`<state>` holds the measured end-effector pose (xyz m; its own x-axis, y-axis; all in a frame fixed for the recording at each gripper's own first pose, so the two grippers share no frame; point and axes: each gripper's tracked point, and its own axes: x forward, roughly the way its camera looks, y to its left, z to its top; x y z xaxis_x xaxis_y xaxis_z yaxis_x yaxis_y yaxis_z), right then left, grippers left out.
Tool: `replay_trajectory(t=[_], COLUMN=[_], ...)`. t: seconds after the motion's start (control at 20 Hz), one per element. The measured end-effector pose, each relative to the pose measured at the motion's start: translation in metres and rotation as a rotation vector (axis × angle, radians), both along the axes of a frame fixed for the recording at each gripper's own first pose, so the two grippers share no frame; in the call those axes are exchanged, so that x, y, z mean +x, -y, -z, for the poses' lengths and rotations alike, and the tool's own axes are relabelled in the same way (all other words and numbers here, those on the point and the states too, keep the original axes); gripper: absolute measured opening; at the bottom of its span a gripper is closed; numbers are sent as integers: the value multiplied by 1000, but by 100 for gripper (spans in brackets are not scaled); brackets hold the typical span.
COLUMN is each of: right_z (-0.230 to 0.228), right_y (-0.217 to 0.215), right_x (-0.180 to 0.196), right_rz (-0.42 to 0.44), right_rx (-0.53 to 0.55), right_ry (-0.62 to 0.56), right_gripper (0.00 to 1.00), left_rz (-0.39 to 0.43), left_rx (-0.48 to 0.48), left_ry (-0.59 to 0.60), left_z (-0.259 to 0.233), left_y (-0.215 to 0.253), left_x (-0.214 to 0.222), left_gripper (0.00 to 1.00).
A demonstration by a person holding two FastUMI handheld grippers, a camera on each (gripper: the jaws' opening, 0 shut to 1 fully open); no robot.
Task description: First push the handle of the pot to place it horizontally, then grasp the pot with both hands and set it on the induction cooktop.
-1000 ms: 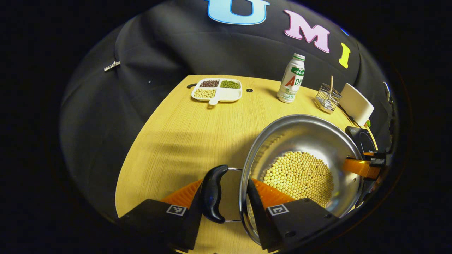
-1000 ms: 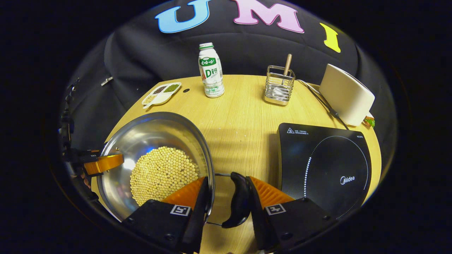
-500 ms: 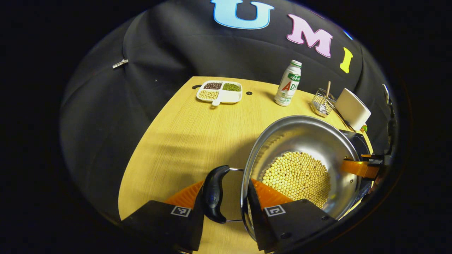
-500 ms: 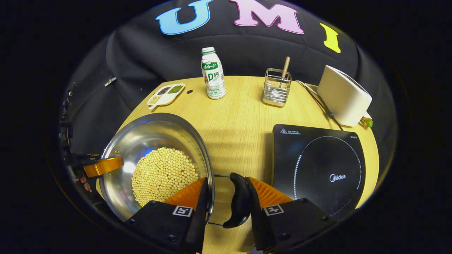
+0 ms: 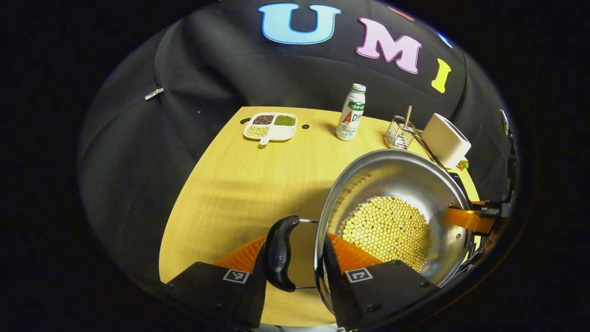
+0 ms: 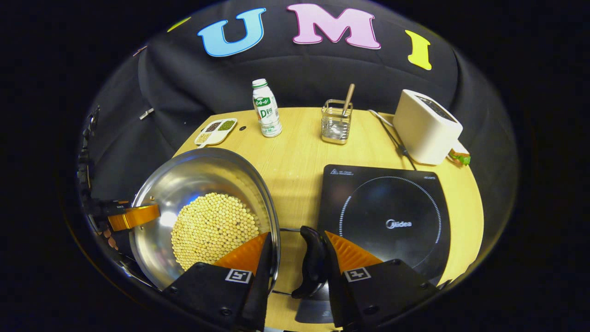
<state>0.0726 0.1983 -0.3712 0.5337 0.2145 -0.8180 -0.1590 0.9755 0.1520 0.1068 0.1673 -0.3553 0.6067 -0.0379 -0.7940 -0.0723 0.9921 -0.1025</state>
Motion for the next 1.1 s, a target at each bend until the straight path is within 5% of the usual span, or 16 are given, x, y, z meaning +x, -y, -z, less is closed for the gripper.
replay_trajectory(t=[1.1], right_z=[-1], right_y=[250], right_x=[17], right_rz=[152], right_rx=[-28], right_ry=[-38], right_gripper=[58], left_rz=[200], left_rx=[-35], left_ry=[-5], left_z=[-17], left_y=[238], left_x=[59], left_gripper=[61])
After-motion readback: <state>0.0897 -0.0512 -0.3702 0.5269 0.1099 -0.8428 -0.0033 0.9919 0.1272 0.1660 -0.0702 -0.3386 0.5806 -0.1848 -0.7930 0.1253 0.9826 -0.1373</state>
